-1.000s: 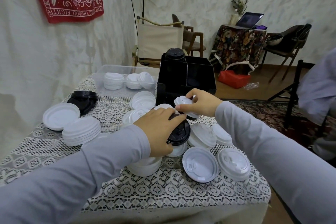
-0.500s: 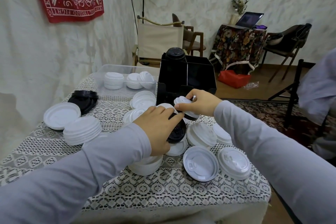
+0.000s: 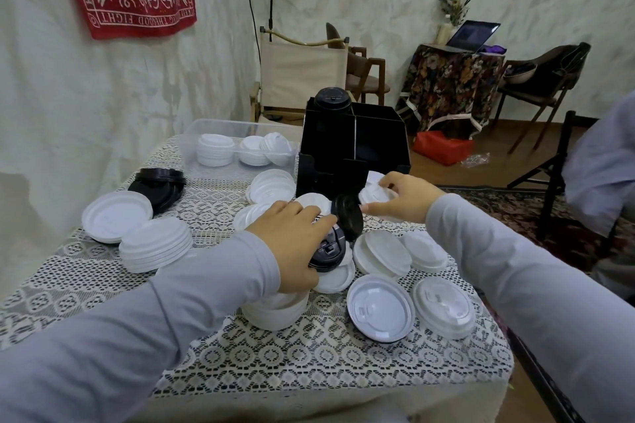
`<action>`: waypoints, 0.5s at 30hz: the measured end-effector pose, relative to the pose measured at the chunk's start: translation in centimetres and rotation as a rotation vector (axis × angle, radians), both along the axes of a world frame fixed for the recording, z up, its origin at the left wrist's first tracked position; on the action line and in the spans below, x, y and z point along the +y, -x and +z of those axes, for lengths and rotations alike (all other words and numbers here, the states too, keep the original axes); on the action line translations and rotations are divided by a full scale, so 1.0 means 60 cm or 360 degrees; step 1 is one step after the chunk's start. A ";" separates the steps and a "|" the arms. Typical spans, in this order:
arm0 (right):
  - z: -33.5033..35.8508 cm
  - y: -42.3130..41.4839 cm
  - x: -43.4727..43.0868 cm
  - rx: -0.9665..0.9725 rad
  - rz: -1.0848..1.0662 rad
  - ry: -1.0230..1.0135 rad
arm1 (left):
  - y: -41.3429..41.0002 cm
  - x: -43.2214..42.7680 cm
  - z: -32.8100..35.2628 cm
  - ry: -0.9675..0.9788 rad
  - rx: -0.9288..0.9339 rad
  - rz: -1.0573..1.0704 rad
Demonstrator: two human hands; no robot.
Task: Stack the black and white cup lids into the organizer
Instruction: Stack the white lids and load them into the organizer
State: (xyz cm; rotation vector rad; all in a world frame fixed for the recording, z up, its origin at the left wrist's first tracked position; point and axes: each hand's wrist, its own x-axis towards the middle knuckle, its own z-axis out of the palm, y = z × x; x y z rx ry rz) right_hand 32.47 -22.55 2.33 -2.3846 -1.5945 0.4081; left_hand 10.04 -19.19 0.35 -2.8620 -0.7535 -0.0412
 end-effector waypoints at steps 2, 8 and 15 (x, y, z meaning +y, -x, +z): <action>-0.009 -0.031 -0.016 -0.0089 -0.0069 0.0105 | 0.004 0.004 0.001 0.0046 -0.0037 0.0001; -0.044 -0.088 -0.073 -0.0067 -0.0136 0.0440 | 0.009 0.015 0.001 0.0105 -0.0108 0.0010; -0.060 -0.081 -0.075 -0.0076 0.0011 0.0454 | 0.013 0.014 -0.001 0.0107 -0.0117 0.0018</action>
